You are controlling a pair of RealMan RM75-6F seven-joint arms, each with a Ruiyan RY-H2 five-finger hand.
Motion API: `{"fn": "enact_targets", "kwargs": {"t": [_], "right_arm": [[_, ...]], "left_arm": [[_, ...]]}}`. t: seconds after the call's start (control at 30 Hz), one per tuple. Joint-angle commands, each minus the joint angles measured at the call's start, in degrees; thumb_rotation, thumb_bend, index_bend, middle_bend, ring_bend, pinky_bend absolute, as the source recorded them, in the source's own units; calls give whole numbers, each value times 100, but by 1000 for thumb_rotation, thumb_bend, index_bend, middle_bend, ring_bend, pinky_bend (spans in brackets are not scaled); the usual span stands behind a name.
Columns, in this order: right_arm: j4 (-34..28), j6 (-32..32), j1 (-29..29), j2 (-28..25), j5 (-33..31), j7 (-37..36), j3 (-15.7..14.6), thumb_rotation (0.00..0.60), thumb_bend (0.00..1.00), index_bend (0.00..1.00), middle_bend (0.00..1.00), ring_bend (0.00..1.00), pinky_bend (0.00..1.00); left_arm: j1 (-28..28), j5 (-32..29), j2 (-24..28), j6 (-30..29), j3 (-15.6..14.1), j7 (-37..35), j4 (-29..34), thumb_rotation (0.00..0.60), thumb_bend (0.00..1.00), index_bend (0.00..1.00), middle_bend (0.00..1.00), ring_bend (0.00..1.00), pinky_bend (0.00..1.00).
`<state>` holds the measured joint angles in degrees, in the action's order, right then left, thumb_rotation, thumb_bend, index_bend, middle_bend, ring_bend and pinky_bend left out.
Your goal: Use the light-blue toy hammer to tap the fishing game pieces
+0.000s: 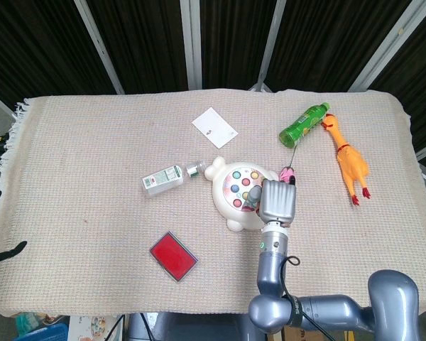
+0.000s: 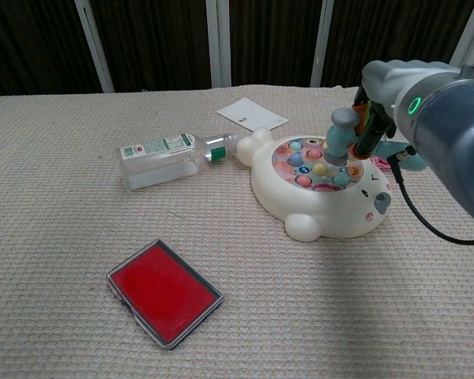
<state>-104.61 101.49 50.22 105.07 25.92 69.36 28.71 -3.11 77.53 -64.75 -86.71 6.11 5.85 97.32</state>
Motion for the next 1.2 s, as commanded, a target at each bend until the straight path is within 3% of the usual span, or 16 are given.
{"fn": "enact_targets", "kwargs": {"t": [0.03,0.6,1.2], "right_arm": [[47,-31,59,30,-56,50,42,600,512,898,612,471,192],[646,-396,344,253,-352,79,229,600,512,900,612,471,192],[1220,-527,552,434,-358,261,17,600,512,901,612,473,202]], "left_arm": [[3,-3,2,-4,3,-3,-2,600,7,12,0,0,0],[-10,-34,-26,6,15,59,-10,600,7,12,0,0,0],[-16,-34,-41,3,21,60,-23,600,6,12,0,0,0]]}}
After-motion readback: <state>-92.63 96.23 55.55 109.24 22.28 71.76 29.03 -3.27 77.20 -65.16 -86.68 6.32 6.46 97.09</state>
